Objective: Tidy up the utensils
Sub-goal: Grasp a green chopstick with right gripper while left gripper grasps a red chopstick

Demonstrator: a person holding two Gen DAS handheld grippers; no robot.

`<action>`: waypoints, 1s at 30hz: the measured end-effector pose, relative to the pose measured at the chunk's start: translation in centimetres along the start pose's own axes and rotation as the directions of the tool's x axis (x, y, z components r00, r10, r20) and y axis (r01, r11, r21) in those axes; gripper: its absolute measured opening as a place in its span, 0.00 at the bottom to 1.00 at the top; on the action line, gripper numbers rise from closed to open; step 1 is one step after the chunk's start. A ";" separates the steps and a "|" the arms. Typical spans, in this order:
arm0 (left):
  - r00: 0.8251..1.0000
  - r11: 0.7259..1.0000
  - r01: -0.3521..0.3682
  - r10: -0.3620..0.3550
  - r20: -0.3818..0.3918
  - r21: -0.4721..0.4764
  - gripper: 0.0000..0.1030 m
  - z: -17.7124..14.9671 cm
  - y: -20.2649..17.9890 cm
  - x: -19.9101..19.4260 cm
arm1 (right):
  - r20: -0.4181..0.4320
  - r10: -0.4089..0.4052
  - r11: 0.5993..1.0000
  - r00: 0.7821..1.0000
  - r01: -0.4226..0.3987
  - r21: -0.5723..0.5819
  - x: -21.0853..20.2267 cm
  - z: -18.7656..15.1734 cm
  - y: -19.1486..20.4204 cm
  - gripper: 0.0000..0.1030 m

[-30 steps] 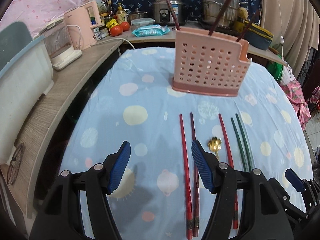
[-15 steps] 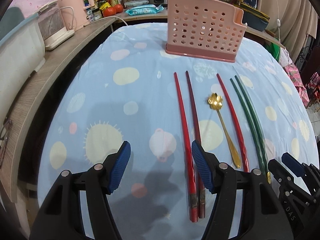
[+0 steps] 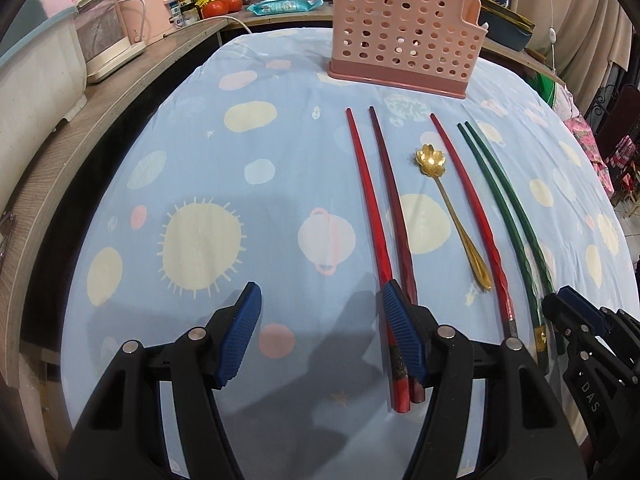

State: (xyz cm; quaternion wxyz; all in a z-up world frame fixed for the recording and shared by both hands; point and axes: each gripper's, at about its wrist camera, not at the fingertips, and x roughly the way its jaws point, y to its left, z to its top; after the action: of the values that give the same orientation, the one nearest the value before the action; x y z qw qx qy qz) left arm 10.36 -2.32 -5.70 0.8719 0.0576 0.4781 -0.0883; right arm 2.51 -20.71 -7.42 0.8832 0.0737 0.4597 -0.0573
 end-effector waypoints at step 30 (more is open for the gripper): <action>1.000 1.000 0.022 -0.022 -0.019 -0.001 0.55 -0.7 -0.4 0.5 | 0.003 0.003 1.000 1.000 -0.003 0.009 -0.2 -0.5 -0.1 0.14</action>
State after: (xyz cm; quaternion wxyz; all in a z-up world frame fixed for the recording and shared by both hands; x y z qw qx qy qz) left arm 10.00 -2.62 -6.47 0.8663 0.0530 0.4871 -0.0972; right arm 1.95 -20.72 -7.52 0.8837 0.0784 0.4578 -0.0583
